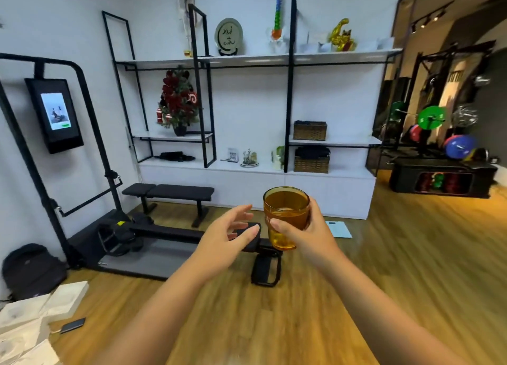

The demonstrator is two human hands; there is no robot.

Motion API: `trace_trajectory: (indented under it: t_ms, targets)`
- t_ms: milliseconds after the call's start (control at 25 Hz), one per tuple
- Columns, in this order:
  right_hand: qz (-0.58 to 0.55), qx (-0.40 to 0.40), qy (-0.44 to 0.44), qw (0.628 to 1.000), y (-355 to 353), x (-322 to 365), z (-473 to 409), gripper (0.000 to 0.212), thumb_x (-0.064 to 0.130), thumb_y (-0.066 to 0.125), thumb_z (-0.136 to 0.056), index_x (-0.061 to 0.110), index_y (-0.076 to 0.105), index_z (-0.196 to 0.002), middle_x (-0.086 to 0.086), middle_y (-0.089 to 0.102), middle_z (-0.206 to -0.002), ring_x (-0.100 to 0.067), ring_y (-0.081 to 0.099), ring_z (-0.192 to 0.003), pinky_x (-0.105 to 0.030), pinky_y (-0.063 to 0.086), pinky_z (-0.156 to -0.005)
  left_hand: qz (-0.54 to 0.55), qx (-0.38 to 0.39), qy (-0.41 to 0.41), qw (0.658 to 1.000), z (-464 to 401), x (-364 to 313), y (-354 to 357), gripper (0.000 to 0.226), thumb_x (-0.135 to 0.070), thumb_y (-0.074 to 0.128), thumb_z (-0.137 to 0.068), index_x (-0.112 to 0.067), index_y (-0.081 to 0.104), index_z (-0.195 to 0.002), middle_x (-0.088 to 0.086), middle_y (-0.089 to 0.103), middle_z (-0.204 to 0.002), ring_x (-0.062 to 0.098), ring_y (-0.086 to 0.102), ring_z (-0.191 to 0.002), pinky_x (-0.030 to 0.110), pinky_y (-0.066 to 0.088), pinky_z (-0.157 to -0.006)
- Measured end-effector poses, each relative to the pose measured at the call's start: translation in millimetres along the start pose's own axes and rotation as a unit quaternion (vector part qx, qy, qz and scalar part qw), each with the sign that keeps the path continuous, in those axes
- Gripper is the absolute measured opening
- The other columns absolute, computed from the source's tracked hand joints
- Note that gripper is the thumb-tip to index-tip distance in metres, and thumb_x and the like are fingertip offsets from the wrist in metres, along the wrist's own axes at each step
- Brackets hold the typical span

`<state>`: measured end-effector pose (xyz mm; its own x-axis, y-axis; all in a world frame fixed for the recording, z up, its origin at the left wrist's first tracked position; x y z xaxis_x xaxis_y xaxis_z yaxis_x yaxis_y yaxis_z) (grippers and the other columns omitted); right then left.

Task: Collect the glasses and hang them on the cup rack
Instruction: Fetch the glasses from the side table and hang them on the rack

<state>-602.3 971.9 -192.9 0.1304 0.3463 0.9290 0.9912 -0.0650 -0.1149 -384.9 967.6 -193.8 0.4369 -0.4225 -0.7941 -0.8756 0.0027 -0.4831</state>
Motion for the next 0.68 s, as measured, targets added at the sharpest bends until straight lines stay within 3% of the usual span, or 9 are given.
trace_trajectory:
  t_ms: [80, 240, 480, 680]
  targets:
    - [0.012, -0.022, 0.0, 1.0, -28, -6, -9, 0.065, 0.072, 0.089, -0.062, 0.073, 0.048, -0.113, 0.039, 0.064, -0.114, 0.016, 0.061, -0.107, -0.008, 0.054, -0.073, 0.018, 0.019, 0.011, 1.0, -27, -2, 25, 0.051, -0.04, 0.067, -0.1, -0.044, 0.05, -0.148, -0.025, 0.063, -0.132, -0.007, 0.06, -0.119, 0.024, 0.053, -0.102]
    - [0.029, -0.079, -0.004, 0.996, -72, -22, -37, 0.081, 0.07, 0.091, -0.061, 0.053, 0.052, -0.13, 0.032, 0.067, -0.118, 0.009, 0.065, -0.109, -0.009, 0.055, -0.076, 0.038, 0.066, 0.031, 0.997, -82, 3, 66, 0.055, -0.038, 0.071, -0.098, -0.042, 0.05, -0.148, -0.024, 0.062, -0.131, -0.006, 0.059, -0.119, 0.02, 0.05, -0.1]
    - [0.065, -0.173, -0.006, 0.983, -127, -39, -84, 0.069, 0.062, 0.095, -0.063, 0.07, 0.051, -0.116, 0.033, 0.066, -0.119, 0.009, 0.063, -0.111, -0.011, 0.056, -0.078, 0.072, 0.123, 0.062, 0.988, -176, 7, 115, 0.046, -0.042, 0.067, -0.098, -0.043, 0.054, -0.142, -0.021, 0.064, -0.13, -0.001, 0.061, -0.119, 0.008, 0.049, -0.088]
    - [0.091, -0.238, 0.0, 0.967, -184, -52, -103, 0.085, 0.072, 0.092, -0.055, 0.055, 0.051, -0.127, 0.033, 0.066, -0.118, 0.008, 0.064, -0.11, -0.017, 0.058, -0.08, 0.076, 0.184, 0.097, 0.975, -229, -7, 175, 0.06, -0.029, 0.08, -0.091, -0.035, 0.055, -0.145, -0.018, 0.063, -0.133, 0.002, 0.06, -0.12, 0.001, 0.047, -0.079]
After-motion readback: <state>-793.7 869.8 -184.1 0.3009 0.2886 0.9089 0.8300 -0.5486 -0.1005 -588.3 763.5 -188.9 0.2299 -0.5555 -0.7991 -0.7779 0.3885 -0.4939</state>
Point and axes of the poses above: each hand's wrist, its own z-axis away from the middle knuckle, its own y-axis out of the palm, x = y × z, the point moved 2 cm from there along -z, towards the middle knuckle
